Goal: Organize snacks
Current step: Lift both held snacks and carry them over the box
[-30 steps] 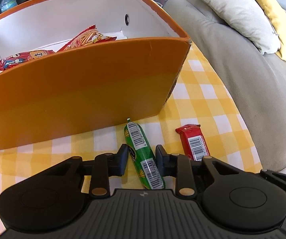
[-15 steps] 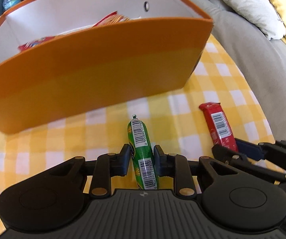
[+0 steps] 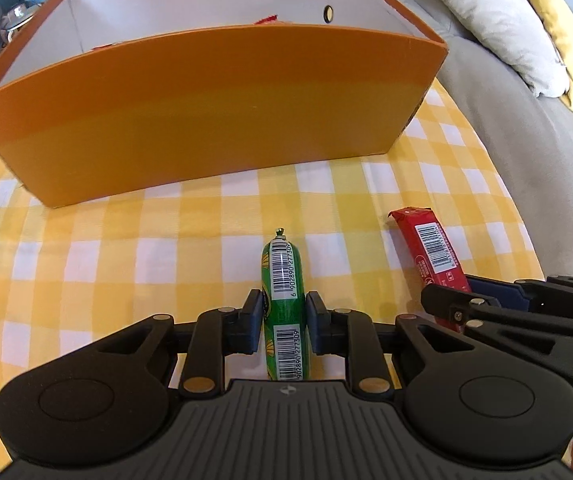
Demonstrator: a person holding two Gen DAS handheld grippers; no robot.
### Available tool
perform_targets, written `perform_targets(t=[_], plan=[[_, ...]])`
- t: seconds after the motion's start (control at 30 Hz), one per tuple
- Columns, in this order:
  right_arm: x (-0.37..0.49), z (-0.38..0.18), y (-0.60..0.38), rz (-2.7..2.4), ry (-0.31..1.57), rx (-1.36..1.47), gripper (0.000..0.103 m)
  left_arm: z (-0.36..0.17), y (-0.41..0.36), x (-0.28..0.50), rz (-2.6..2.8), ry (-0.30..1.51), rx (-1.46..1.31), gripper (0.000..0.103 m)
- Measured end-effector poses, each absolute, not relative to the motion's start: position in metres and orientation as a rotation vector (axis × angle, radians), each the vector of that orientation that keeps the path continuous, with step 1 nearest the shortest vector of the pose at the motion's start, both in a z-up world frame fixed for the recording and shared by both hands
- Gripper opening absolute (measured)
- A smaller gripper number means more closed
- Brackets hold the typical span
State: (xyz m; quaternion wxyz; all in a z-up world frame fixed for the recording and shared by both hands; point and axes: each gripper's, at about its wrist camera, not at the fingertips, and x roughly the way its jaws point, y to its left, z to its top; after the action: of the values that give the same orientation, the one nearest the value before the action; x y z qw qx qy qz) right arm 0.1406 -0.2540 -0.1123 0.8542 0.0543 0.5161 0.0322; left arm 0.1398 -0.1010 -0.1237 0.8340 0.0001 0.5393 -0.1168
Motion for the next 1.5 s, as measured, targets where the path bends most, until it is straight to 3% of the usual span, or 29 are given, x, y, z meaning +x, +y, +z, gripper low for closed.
perform_targets(t=[0.77,1.5], plan=[[0.110,-0.036,-0.237,0.105,0.921,0.118,0.021,-0.034,-0.062,0.108,-0.285,0.905,-0.115,0.025],[0.177,0.025,-0.211,0.183,0.785,0.158,0.021,0.024,-0.054,0.172,-0.280,0.773,-0.042,0.025]])
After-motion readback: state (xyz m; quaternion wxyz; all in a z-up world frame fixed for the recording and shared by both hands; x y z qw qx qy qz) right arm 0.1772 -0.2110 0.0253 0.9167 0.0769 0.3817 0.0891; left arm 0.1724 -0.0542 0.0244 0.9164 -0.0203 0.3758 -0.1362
